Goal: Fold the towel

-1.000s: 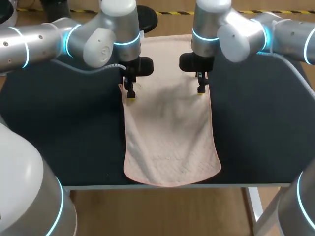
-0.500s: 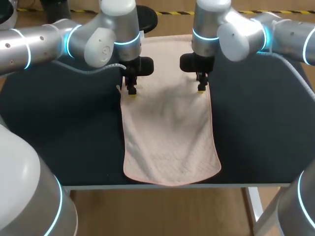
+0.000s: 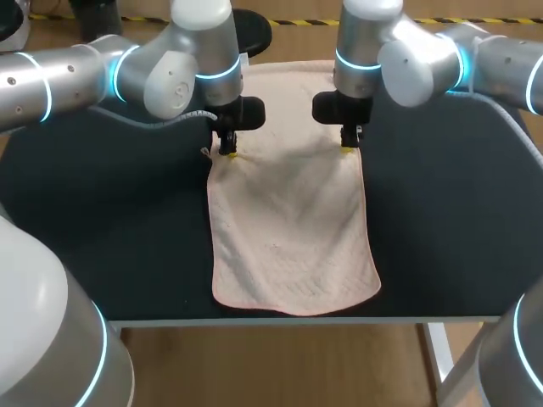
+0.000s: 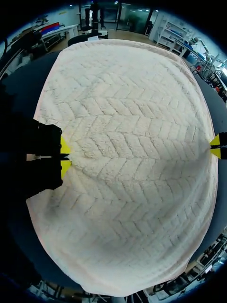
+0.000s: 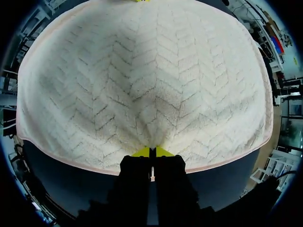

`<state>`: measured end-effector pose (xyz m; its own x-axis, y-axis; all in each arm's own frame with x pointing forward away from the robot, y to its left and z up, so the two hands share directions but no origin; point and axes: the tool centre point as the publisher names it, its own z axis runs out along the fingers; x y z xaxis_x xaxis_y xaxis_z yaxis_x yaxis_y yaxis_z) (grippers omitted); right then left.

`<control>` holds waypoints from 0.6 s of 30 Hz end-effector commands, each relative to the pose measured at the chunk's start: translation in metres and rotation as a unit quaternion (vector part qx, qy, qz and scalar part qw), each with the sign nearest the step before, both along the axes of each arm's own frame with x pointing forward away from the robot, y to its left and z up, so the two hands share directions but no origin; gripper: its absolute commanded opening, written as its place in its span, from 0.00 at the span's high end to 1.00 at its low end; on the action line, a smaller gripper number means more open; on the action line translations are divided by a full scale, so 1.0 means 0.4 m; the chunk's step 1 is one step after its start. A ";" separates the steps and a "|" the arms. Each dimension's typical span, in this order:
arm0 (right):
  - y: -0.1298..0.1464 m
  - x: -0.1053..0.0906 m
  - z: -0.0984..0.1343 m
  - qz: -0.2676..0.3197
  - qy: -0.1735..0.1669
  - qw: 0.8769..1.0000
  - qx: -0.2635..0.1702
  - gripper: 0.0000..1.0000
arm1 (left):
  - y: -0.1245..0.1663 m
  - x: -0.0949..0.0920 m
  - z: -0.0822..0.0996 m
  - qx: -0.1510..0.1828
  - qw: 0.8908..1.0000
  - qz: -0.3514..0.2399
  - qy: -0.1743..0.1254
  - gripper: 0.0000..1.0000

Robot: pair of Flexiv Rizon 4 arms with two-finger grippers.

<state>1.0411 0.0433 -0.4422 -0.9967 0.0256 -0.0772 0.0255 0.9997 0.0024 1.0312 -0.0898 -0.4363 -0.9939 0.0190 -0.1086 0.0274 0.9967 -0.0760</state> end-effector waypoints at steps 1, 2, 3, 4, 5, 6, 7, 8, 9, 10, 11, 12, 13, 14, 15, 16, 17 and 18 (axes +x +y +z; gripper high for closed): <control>-0.008 -0.014 0.012 0.000 -0.004 1.000 0.003 1.00 | 0.006 -0.008 0.019 -0.002 1.000 0.002 -0.008 1.00; -0.008 -0.016 0.017 0.000 -0.005 1.000 0.004 1.00 | 0.006 -0.008 0.024 -0.003 1.000 0.002 -0.010 1.00; -0.009 -0.017 0.022 0.001 -0.007 1.000 0.005 1.00 | 0.006 -0.008 0.031 -0.004 1.000 0.001 -0.013 1.00; -0.010 -0.017 0.027 0.001 -0.010 1.000 0.006 1.00 | 0.006 -0.009 0.039 -0.002 1.000 0.001 -0.017 1.00; -0.012 -0.017 0.036 0.002 -0.014 1.000 0.008 1.00 | 0.005 -0.009 0.048 -0.001 1.000 0.000 -0.021 1.00; -0.012 -0.017 0.047 0.002 -0.019 1.000 0.010 1.00 | 0.006 -0.008 0.058 -0.002 1.000 0.001 -0.026 1.00; -0.013 -0.016 0.059 0.003 -0.024 1.000 0.013 1.00 | 0.006 -0.008 0.071 -0.004 0.999 0.002 -0.032 1.00; -0.013 -0.015 0.073 0.006 -0.031 0.999 0.014 1.00 | 0.007 -0.006 0.083 -0.005 0.999 0.003 -0.038 1.00; -0.013 -0.013 0.089 0.008 -0.038 0.999 0.016 1.00 | 0.007 -0.005 0.099 -0.008 0.999 0.005 -0.046 1.00; -0.012 -0.011 0.106 0.010 -0.044 0.999 0.018 1.00 | 0.007 -0.004 0.120 -0.008 0.998 0.005 -0.055 1.00; -0.011 -0.007 0.124 0.011 -0.053 0.998 0.022 1.00 | 0.006 -0.001 0.139 -0.006 0.998 0.005 -0.063 1.00; -0.012 -0.003 0.142 0.014 -0.062 0.998 0.022 1.00 | 0.007 0.002 0.160 -0.009 0.997 0.007 -0.077 1.00; -0.014 0.003 0.162 0.015 -0.070 0.997 0.022 1.00 | 0.010 0.005 0.183 -0.012 0.996 0.010 -0.088 1.00; -0.015 0.010 0.185 0.018 -0.079 0.996 0.025 1.00 | 0.012 0.010 0.205 -0.009 0.995 0.013 -0.099 1.00; -0.016 0.015 0.206 0.020 -0.089 0.995 0.028 1.00 | 0.015 0.015 0.227 -0.011 0.994 0.015 -0.111 1.00; -0.017 0.021 0.227 0.023 -0.097 0.995 0.030 1.00 | 0.018 0.021 0.250 -0.012 0.992 0.018 -0.122 1.00; -0.018 0.026 0.248 0.026 -0.105 0.994 0.034 1.00 | 0.020 0.028 0.273 -0.009 0.991 0.019 -0.132 1.00; -0.018 0.031 0.271 0.030 -0.115 0.992 0.036 1.00 | 0.021 0.035 0.297 -0.008 0.989 0.020 -0.148 1.00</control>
